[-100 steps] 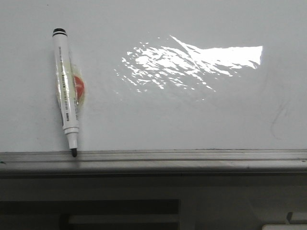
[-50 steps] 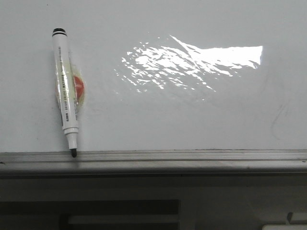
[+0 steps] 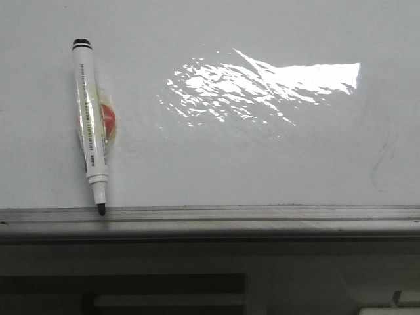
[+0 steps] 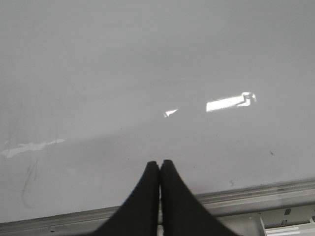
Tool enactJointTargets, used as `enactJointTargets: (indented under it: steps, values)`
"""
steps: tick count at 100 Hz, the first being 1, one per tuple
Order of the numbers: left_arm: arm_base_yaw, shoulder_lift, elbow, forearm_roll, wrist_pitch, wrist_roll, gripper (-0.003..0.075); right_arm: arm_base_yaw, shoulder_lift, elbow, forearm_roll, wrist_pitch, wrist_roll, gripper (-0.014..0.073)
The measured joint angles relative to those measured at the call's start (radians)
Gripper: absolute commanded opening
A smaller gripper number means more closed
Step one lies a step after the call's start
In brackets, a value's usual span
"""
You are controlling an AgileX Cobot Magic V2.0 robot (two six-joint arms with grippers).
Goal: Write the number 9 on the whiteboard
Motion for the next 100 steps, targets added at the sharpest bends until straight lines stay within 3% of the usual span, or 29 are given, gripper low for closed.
enactJointTargets:
  steps: [21,37,72,100]
  values:
    - [-0.263,0.133,0.000,-0.029,-0.040,0.000,0.0430,0.000,0.000,0.000,0.000,0.000,0.000,-0.0061]
    - [-0.388,0.281,0.000,-0.099,-0.144,0.000,0.0430,0.000,0.000,0.000,0.001,0.000,0.000,-0.0061]
    - [-0.567,0.529,-0.004,-0.170,-0.365,-0.051,0.0429,0.000,0.000,0.021,0.002,-0.027,0.000,-0.0061]
    - [-0.594,0.642,-0.007,-0.185,-0.430,-0.117,0.0429,0.000,0.000,0.024,0.002,-0.050,0.000,-0.0061]
